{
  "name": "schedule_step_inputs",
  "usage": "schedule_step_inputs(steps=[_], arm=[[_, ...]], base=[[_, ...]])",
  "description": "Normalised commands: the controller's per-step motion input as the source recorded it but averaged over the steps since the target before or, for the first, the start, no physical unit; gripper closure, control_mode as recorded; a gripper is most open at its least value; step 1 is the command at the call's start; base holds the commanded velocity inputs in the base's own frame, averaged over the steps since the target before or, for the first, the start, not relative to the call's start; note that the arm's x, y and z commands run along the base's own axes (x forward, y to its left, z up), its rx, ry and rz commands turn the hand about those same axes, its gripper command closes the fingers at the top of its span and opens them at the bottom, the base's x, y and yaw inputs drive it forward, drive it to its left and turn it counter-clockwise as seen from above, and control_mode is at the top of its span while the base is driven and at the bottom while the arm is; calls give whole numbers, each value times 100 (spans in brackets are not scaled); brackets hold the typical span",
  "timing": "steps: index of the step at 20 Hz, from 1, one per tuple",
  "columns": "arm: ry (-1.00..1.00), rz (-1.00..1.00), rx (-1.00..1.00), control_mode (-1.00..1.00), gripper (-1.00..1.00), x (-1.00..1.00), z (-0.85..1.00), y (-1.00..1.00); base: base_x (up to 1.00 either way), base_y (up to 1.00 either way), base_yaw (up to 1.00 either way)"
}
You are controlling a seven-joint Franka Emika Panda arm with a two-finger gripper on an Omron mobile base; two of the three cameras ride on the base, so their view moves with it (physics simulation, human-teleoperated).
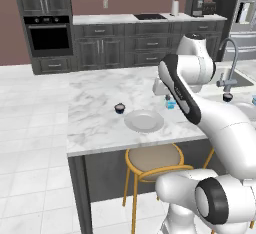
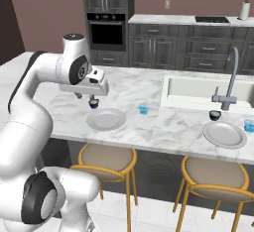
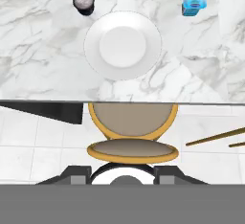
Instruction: Place two yogurt containers on each plate.
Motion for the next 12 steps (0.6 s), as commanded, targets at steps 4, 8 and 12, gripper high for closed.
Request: schedule_step_inputs(steps=[4,8,12], arm=[[1,4,0,-100,-100,22,0,-2],[2,5,0,-100,-100,63,0,0],[0,3,0,-100,-100,55,0,32]], base=[[0,0,0],[0,0,0],[0,0,0]])
